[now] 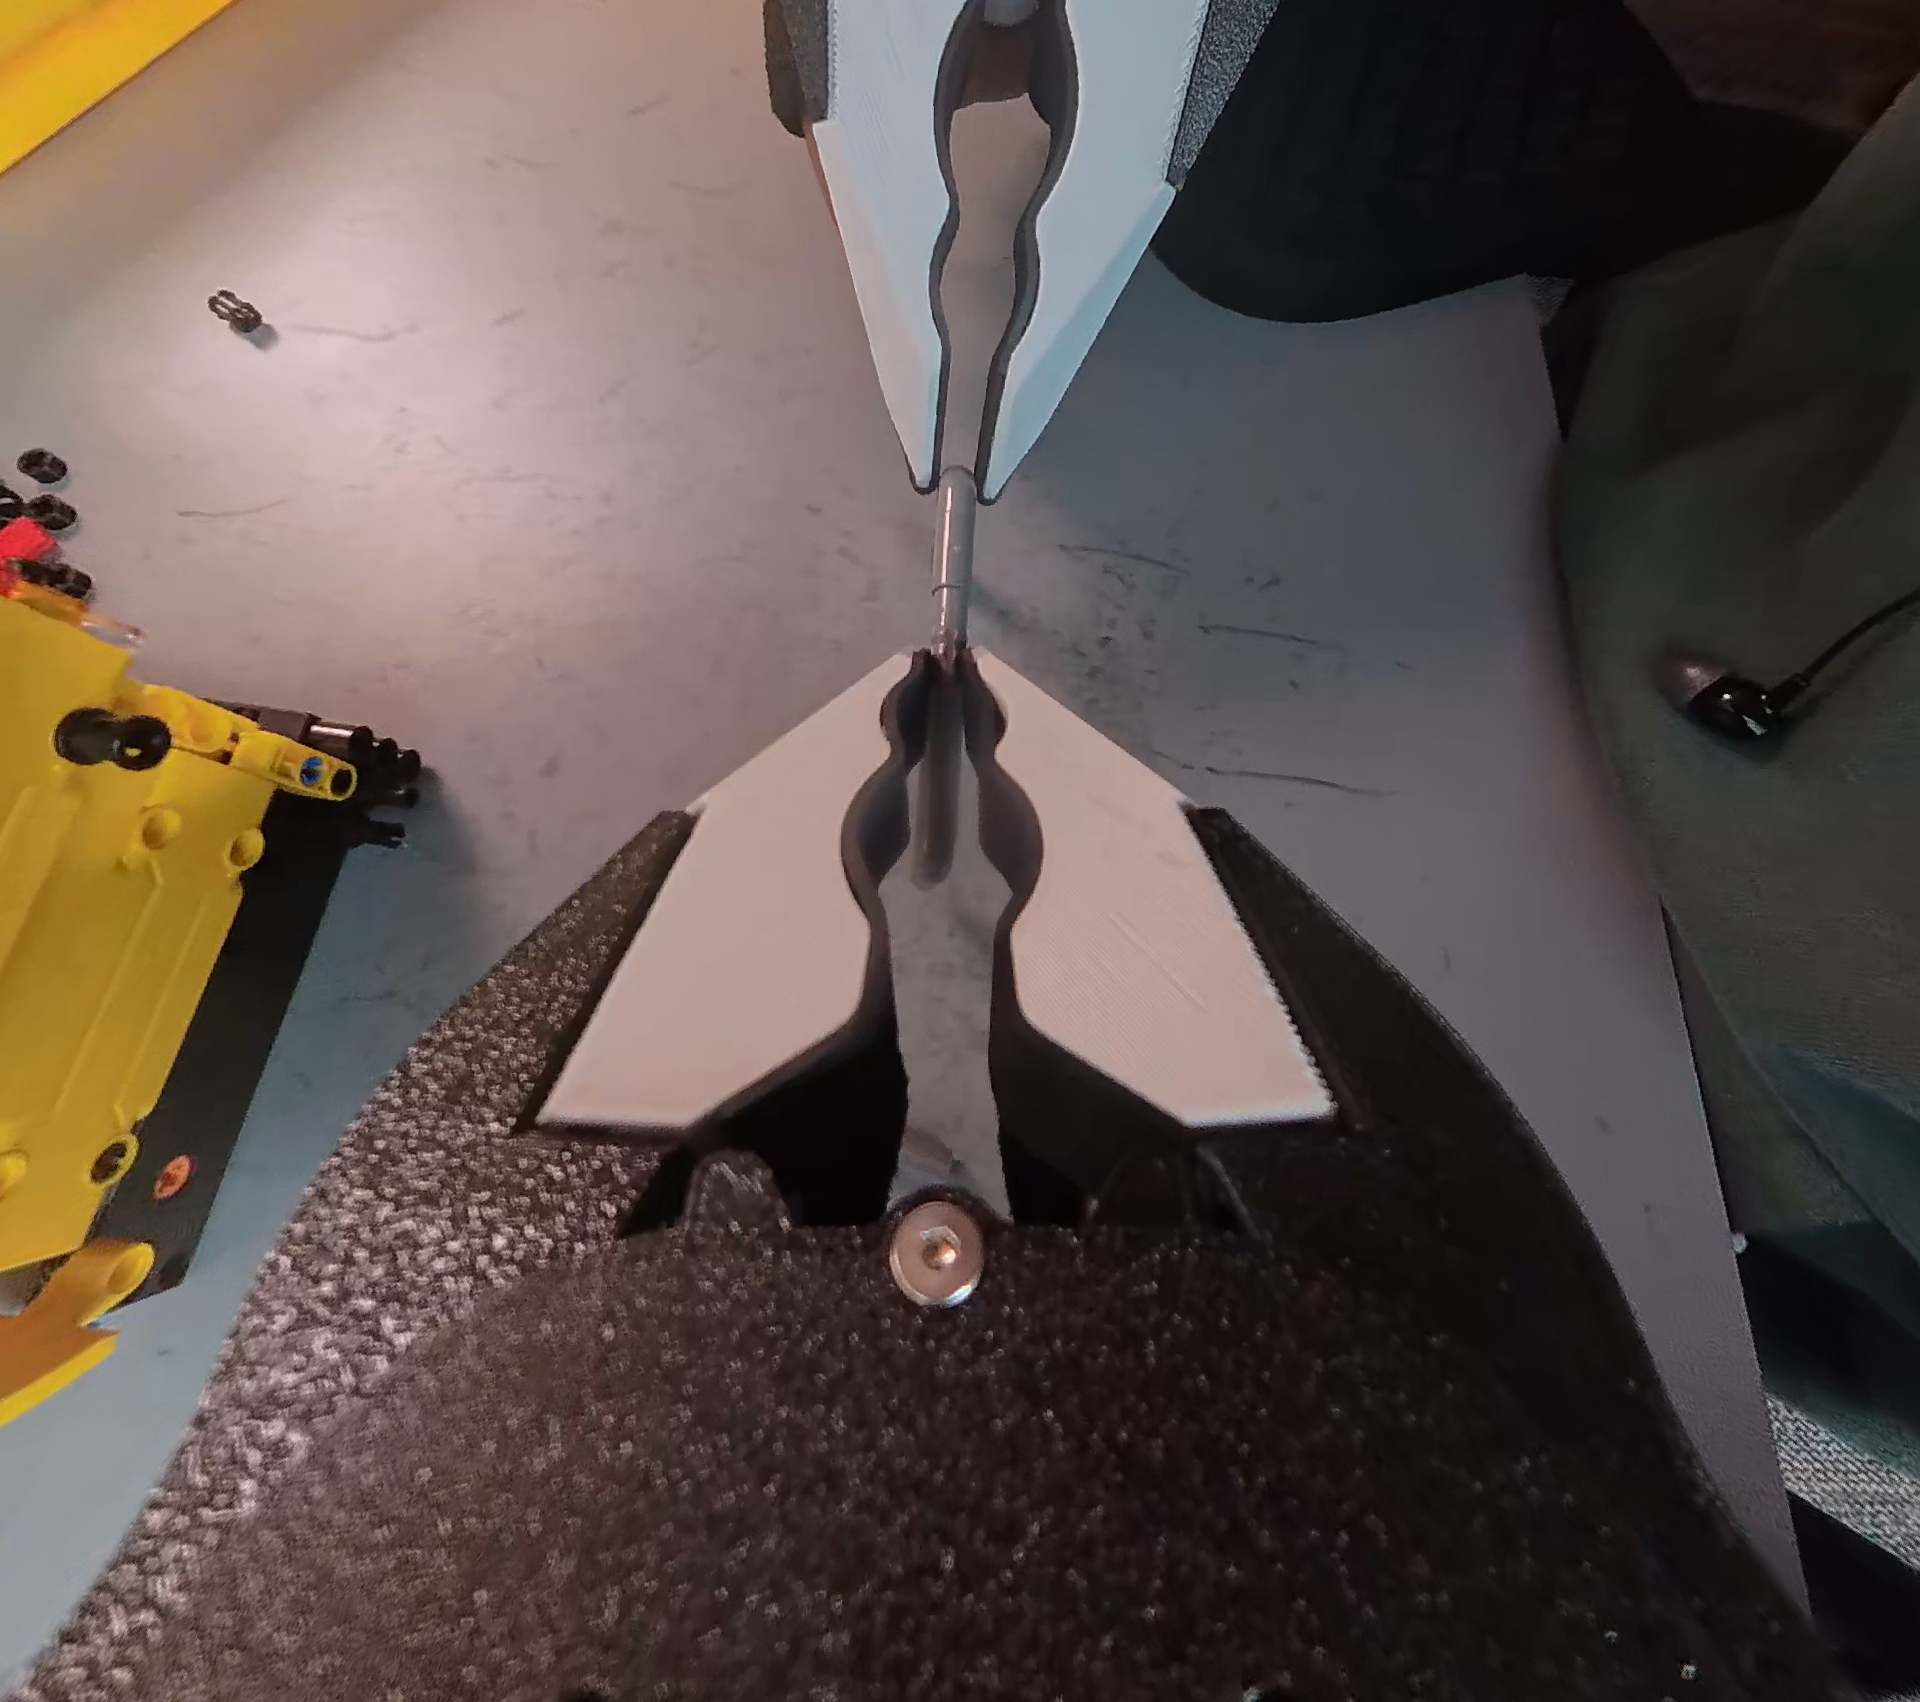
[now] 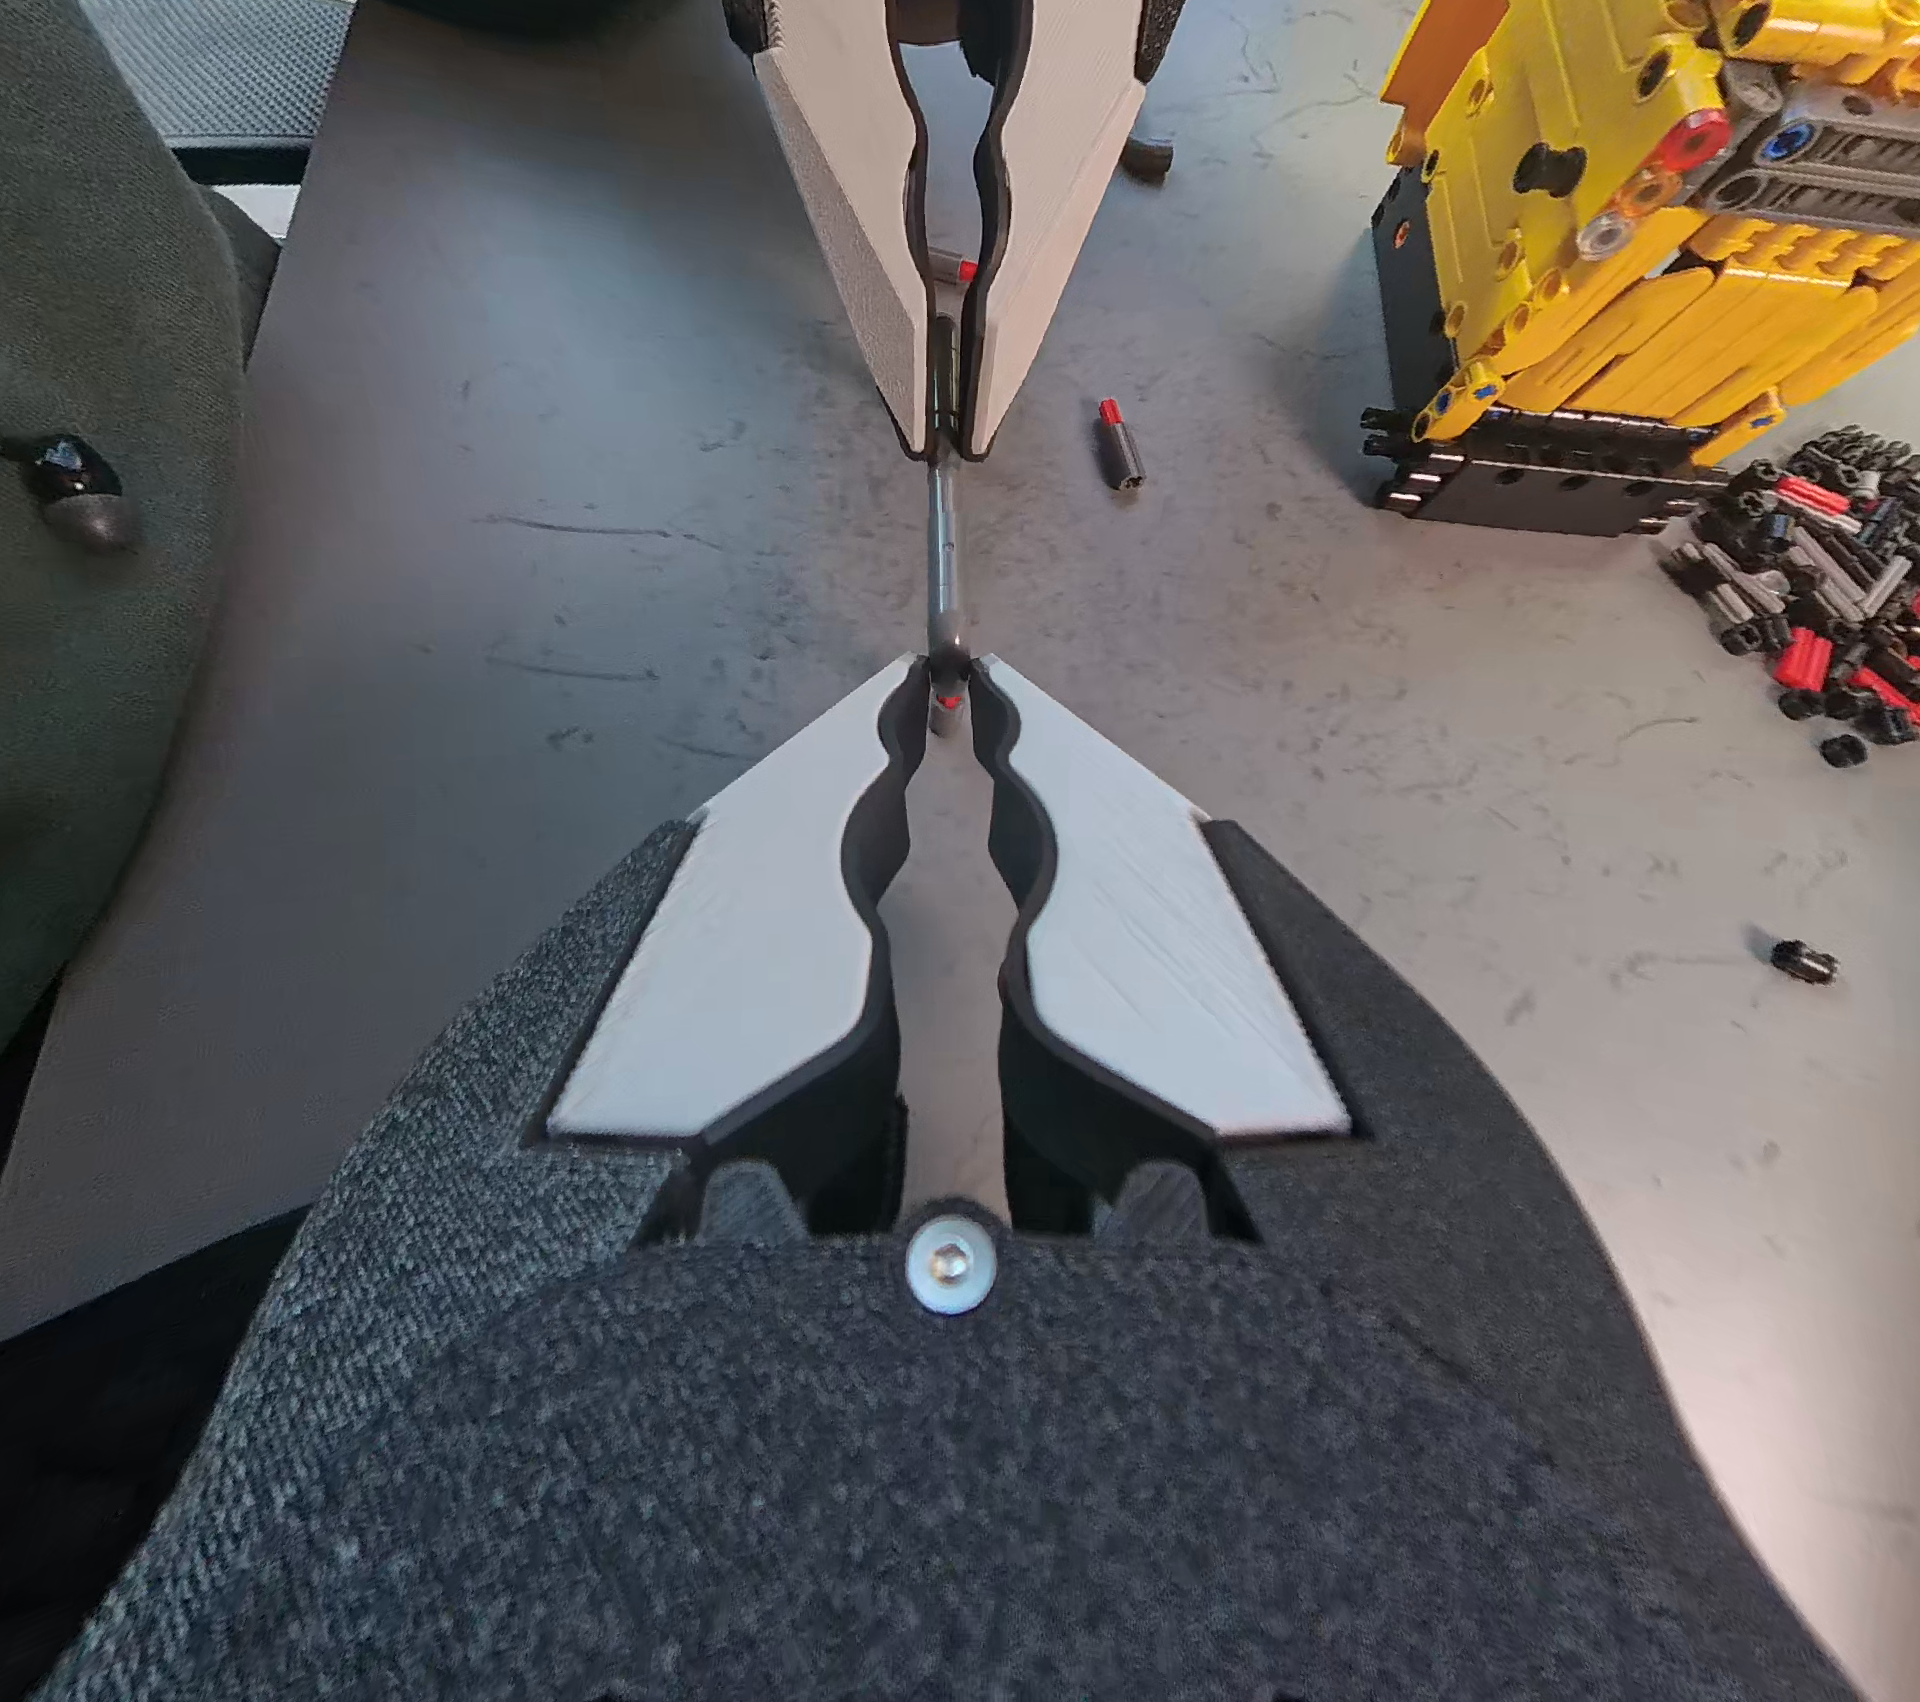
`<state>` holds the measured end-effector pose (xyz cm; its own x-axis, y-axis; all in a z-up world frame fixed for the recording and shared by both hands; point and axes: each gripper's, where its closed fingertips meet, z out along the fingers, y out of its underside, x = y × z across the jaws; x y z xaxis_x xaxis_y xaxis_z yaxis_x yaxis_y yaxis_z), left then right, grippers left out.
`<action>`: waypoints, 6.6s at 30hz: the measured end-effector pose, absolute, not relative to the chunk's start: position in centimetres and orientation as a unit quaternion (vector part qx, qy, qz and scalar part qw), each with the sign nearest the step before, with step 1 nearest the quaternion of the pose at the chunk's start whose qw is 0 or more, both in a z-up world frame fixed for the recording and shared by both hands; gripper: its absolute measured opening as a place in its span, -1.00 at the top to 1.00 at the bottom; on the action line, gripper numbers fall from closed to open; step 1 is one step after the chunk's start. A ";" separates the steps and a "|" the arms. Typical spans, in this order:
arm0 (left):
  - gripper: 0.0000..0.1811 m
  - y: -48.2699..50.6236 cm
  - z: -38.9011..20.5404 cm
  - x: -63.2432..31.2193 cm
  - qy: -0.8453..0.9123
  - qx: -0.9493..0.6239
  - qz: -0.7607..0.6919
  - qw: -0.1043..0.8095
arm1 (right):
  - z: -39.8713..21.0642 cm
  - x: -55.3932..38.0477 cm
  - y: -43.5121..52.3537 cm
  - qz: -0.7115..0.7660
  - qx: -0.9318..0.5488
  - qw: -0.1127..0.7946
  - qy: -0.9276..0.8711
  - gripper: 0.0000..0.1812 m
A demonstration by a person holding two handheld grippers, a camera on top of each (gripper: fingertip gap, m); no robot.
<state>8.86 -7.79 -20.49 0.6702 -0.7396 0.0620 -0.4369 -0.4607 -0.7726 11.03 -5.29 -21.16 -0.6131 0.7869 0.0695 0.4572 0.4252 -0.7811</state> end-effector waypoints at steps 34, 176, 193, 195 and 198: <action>0.93 -5.7 -21.8 11.2 0.383 -0.836 -0.154 0.360 | -21.9 11.0 -5.1 0.378 -0.404 0.198 -0.809 0.93; 0.73 -5.7 -18.7 2.8 0.173 -0.824 -0.221 0.492 | -20.8 8.6 1.8 0.238 -0.423 0.452 -0.748 0.67; 0.75 -7.1 -23.4 2.2 0.275 -0.878 -0.118 0.373 | -19.2 7.0 -1.0 0.296 -0.449 0.379 -0.754 0.56; 0.78 -6.9 -24.2 2.7 0.295 -0.880 -0.105 0.356 | -20.0 6.6 -2.8 0.299 -0.419 0.363 -0.777 0.65; 0.97 -6.6 -24.4 3.1 0.306 -0.878 -0.100 0.353 | -20.6 6.1 -4.3 0.309 -0.399 0.344 -0.792 0.78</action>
<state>3.06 -6.63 -24.35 0.7921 -0.6091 -0.0401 -0.4676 -0.5631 -0.6814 6.07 -4.34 -20.62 -0.4449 0.8445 0.2982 0.4194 0.4907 -0.7638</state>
